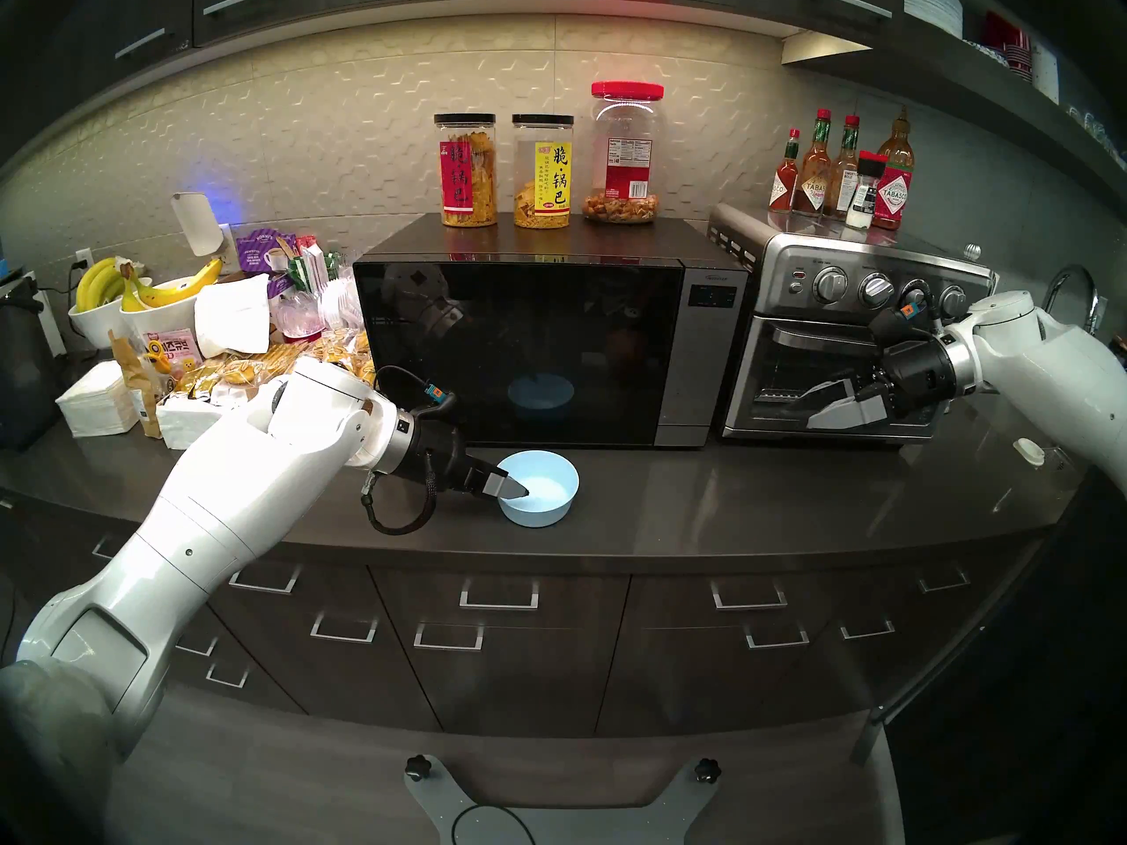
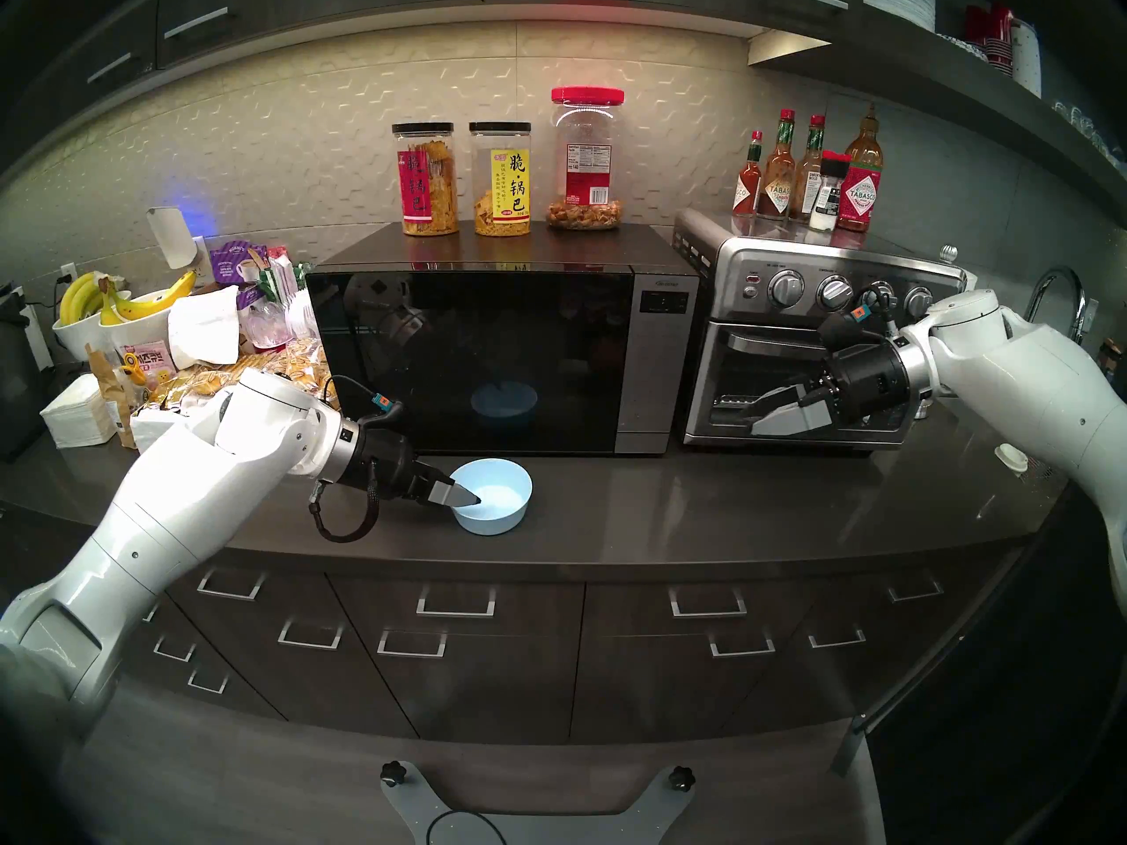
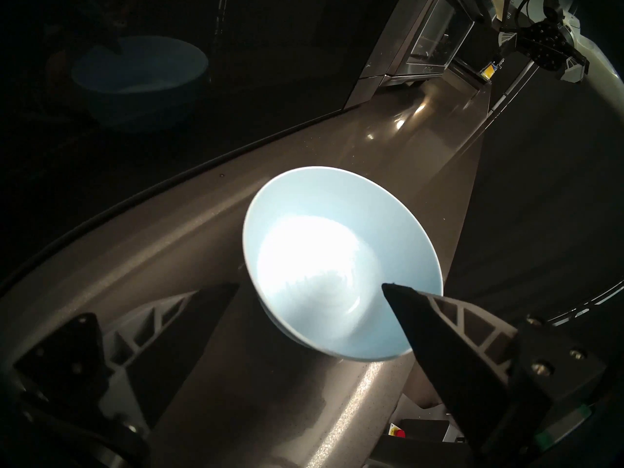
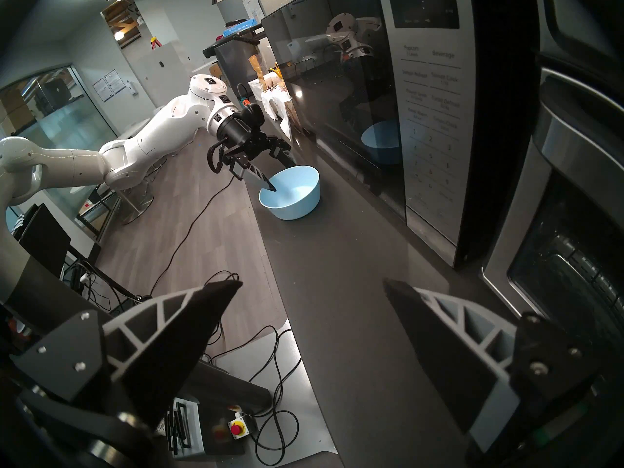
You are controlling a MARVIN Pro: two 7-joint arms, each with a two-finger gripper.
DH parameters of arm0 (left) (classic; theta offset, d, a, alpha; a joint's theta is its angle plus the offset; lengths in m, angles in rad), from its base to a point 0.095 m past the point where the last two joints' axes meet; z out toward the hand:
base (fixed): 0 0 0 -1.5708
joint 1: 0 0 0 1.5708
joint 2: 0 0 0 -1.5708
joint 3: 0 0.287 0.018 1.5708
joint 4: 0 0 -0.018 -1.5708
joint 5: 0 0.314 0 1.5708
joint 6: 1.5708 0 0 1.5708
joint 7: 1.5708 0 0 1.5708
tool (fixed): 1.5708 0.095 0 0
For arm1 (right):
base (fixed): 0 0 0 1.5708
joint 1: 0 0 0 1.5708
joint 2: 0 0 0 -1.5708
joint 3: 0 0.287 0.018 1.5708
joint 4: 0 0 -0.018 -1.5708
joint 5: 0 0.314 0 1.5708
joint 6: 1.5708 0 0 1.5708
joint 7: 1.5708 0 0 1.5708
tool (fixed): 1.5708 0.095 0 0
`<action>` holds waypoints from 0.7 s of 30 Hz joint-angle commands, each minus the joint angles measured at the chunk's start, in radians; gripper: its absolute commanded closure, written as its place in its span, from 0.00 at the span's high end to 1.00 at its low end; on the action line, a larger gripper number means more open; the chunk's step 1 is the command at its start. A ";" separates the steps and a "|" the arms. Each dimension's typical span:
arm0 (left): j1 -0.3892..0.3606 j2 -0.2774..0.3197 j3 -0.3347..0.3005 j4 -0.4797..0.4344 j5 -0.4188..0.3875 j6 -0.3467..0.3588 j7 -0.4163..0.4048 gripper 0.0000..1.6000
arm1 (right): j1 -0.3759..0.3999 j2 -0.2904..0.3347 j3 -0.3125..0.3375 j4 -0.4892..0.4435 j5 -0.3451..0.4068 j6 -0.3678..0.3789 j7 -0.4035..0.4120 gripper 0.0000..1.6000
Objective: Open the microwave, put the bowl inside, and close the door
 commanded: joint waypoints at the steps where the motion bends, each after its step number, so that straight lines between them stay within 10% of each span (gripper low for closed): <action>1: -0.023 -0.004 -0.004 -0.002 0.001 0.003 0.004 0.97 | 0.017 0.000 0.015 0.000 0.008 0.002 -0.001 1.00; 21: -0.032 -0.017 0.007 0.005 0.004 0.003 0.010 0.84 | 0.017 0.000 0.015 0.000 0.008 0.002 -0.001 1.00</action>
